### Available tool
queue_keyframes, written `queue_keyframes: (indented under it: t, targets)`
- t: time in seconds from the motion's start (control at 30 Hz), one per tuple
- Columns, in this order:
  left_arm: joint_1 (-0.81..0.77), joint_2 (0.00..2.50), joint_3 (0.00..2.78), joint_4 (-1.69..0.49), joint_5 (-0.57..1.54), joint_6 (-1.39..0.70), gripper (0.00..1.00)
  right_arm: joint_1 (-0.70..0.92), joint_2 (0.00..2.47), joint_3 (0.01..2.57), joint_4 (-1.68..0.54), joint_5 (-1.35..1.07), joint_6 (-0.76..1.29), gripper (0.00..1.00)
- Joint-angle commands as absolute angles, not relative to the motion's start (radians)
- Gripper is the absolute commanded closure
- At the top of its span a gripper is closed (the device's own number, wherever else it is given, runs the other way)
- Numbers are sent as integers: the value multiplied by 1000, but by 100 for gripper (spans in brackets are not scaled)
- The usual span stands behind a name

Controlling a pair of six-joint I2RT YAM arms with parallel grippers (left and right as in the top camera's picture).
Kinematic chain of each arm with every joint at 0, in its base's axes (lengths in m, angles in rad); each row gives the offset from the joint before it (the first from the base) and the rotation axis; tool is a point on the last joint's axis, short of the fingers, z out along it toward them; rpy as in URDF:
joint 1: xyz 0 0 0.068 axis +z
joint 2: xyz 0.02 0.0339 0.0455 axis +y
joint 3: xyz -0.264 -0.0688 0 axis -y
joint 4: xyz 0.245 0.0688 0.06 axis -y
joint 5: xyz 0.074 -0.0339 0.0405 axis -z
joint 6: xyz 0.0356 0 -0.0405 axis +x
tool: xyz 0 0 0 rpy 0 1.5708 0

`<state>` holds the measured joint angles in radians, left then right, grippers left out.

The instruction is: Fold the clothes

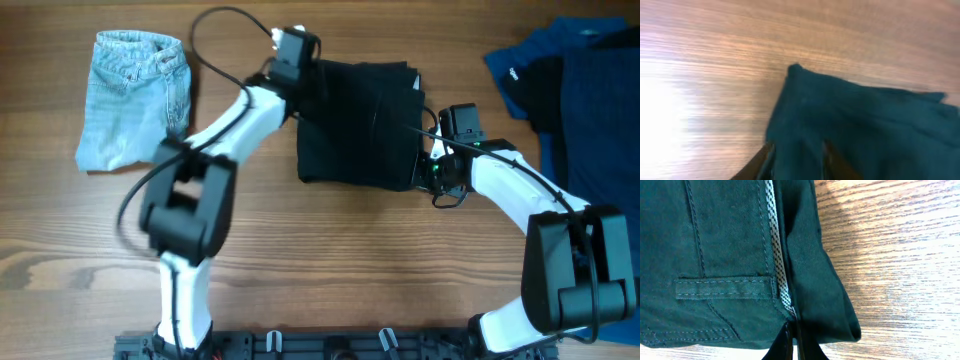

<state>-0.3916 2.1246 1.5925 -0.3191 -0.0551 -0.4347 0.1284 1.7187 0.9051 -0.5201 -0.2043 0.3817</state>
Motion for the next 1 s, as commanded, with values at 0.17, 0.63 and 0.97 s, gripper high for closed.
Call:
queue_keyframes:
  t: [0.17,0.63,0.97]
  targets:
    - [-376,1979,1599,-842,179,-434,73,126,1744,884,-516,-126,395,95]
    - [-376,2009,1379,-871,359,-429,81,126,1744,884,-516,-126,395,94]
    - [-376,2010,1319,-725,286,-426,44,126,1744,884,-517,-126,395,89]
